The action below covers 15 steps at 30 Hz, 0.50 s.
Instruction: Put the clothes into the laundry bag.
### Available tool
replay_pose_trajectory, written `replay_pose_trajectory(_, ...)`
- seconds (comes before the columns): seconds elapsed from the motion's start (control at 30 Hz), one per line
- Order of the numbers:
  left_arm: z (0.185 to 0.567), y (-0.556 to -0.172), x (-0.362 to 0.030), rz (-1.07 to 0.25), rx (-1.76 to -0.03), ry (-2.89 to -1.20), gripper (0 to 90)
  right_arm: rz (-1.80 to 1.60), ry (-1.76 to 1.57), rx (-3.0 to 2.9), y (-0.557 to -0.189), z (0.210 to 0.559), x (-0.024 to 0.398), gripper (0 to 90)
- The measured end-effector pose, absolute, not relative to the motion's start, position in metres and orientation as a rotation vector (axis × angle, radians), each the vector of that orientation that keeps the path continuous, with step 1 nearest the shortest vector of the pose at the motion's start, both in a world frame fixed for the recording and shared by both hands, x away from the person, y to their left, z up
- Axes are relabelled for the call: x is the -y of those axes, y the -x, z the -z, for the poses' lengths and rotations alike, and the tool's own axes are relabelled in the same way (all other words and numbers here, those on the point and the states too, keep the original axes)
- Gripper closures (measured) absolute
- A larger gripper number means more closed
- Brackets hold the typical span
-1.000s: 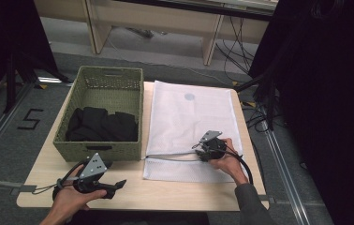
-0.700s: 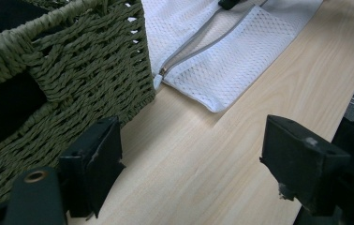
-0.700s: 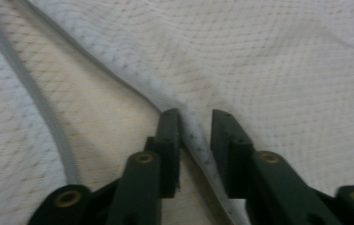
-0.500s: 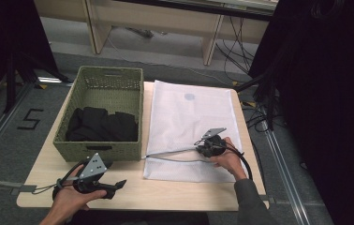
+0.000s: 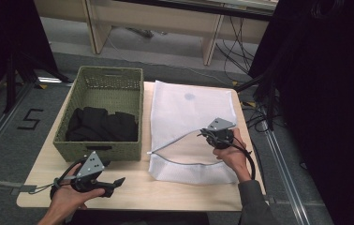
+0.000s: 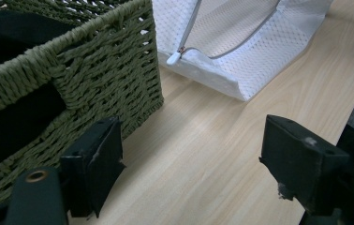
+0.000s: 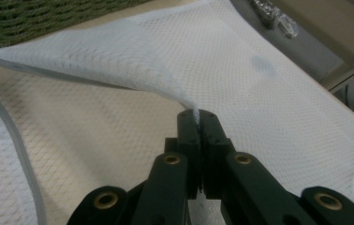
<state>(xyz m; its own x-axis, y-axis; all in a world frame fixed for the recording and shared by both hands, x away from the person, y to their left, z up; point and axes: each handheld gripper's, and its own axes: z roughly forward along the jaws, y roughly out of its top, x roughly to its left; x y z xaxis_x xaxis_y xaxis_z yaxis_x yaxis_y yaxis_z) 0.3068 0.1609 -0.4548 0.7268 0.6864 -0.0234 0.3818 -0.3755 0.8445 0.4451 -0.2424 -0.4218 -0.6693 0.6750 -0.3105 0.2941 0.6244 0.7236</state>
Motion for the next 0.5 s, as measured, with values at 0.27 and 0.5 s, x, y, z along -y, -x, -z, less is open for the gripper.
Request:
replay_pose_trajectory(0.27, 0.433, -0.313, -0.170, -0.438, -0.820, -1.971, 21.6, -0.887, -0.707, -2.238, -0.445, 0.410, 0.243, 89.7)
replay_pose_trajectory(0.5, 0.392, -0.338, -0.196, -0.539, -0.917, -1.924, 18.8, -0.910, -0.742, -2.223, -0.444, 0.409, 0.241, 89.5)
